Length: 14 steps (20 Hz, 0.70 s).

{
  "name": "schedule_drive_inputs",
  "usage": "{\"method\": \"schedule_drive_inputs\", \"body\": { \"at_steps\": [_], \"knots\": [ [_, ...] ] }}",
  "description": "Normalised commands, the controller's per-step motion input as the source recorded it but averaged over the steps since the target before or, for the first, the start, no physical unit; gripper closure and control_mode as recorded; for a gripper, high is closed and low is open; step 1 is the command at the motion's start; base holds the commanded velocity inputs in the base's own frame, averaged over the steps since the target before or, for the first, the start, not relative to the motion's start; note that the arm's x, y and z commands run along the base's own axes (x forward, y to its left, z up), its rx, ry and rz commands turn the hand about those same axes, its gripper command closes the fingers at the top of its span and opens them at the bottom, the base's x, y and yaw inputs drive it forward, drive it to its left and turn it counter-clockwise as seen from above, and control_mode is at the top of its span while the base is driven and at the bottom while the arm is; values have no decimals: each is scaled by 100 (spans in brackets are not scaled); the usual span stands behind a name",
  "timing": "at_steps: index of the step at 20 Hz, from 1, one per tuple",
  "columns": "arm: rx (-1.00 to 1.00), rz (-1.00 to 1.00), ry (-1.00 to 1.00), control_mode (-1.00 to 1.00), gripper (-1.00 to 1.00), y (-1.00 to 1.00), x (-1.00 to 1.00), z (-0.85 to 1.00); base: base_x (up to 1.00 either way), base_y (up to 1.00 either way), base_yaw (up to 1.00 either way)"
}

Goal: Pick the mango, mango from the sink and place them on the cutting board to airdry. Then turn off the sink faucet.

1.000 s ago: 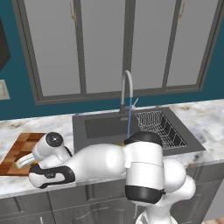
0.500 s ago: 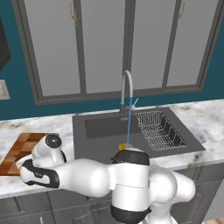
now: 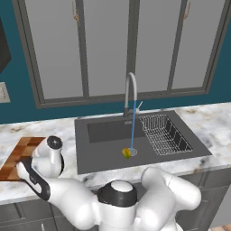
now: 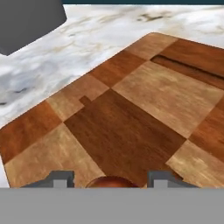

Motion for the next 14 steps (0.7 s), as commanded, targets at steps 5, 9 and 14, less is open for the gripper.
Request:
{"method": "schedule_drive_inputs", "body": {
  "at_steps": [5, 9, 14],
  "knots": [
    [0, 0, 3, -100, -100, 32, 38, -22, 0, 0, 0],
    [0, 0, 0, -100, -100, 13, 12, -3, 0, 0, 0],
    [0, 0, 0, -100, -100, 1, 1, 0, 0, 0, 0]
  ]
}}
